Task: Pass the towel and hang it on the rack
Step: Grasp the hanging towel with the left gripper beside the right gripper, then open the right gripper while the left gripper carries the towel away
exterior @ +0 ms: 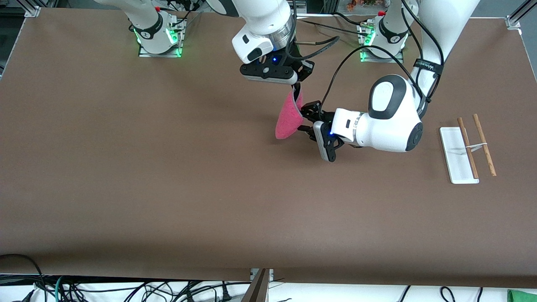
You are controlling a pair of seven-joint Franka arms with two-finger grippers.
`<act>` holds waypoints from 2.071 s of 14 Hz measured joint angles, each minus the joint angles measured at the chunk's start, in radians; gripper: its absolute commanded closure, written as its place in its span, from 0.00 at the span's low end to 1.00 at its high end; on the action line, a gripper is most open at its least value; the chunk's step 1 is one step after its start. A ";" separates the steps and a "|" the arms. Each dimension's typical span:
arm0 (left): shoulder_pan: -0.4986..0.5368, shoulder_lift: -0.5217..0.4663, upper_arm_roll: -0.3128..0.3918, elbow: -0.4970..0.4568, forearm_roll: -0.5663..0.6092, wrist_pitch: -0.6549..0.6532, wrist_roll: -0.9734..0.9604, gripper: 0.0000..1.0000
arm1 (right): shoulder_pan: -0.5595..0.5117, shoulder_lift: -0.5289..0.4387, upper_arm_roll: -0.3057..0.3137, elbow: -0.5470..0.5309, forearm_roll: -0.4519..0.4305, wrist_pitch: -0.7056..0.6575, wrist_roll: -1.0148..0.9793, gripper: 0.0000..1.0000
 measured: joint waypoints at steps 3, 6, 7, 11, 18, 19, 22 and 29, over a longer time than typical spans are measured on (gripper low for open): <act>0.001 0.000 0.000 0.000 -0.001 0.004 0.000 1.00 | 0.000 0.000 0.000 0.000 0.000 0.000 0.002 1.00; 0.011 0.000 0.001 0.001 -0.001 0.005 0.001 1.00 | 0.000 0.000 0.000 0.000 0.000 0.000 0.006 1.00; 0.013 0.000 0.001 0.002 -0.001 0.005 0.001 1.00 | 0.000 0.000 0.000 0.000 0.000 0.000 0.007 1.00; 0.022 0.000 0.001 0.002 -0.001 0.005 0.001 1.00 | -0.002 0.001 -0.004 0.000 0.000 -0.001 0.007 0.00; 0.045 0.000 0.001 0.008 -0.001 -0.008 0.004 1.00 | -0.039 -0.007 -0.019 -0.002 0.000 -0.031 -0.058 0.00; 0.058 -0.001 0.003 0.019 0.011 -0.031 0.005 1.00 | -0.058 -0.019 -0.020 -0.014 0.000 -0.047 -0.083 0.00; 0.150 -0.003 0.005 0.087 0.124 -0.165 0.008 1.00 | -0.143 -0.087 -0.024 -0.129 0.000 -0.070 -0.197 0.00; 0.465 0.001 0.018 0.244 0.357 -0.447 0.241 1.00 | -0.468 -0.247 -0.029 -0.510 -0.029 -0.067 -0.592 0.00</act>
